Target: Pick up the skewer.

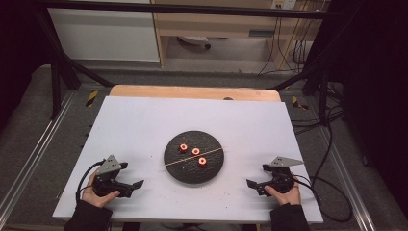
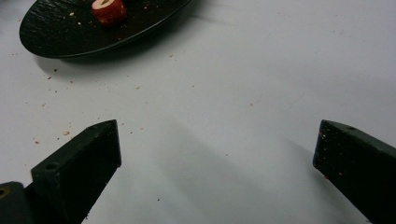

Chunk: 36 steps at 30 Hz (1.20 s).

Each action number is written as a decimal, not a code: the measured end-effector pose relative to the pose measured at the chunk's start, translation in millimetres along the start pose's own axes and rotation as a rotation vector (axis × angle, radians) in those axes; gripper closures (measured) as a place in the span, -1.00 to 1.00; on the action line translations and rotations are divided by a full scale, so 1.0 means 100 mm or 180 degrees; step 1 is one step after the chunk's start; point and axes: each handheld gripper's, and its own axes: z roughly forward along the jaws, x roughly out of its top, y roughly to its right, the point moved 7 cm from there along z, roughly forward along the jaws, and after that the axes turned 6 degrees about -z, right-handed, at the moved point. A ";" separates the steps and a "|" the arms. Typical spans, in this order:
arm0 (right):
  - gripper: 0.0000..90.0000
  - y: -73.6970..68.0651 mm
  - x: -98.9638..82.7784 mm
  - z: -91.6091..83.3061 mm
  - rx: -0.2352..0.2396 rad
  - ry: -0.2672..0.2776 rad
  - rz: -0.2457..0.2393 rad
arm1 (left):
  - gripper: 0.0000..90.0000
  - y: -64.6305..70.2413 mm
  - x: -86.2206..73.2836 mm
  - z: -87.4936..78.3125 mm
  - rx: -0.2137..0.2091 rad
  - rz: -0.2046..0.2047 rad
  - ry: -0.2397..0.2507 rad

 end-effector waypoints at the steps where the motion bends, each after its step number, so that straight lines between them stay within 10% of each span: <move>1: -0.97 0.00 0.00 0.00 0.0006 0.0006 0.0000 | -0.90 0.00 0.00 0.00 0.0003 -0.0003 -0.0002; 36: -0.97 0.00 0.00 0.00 -0.0005 -0.0008 0.0004 | -0.88 0.22 0.20 0.06 0.0013 0.0067 -0.0072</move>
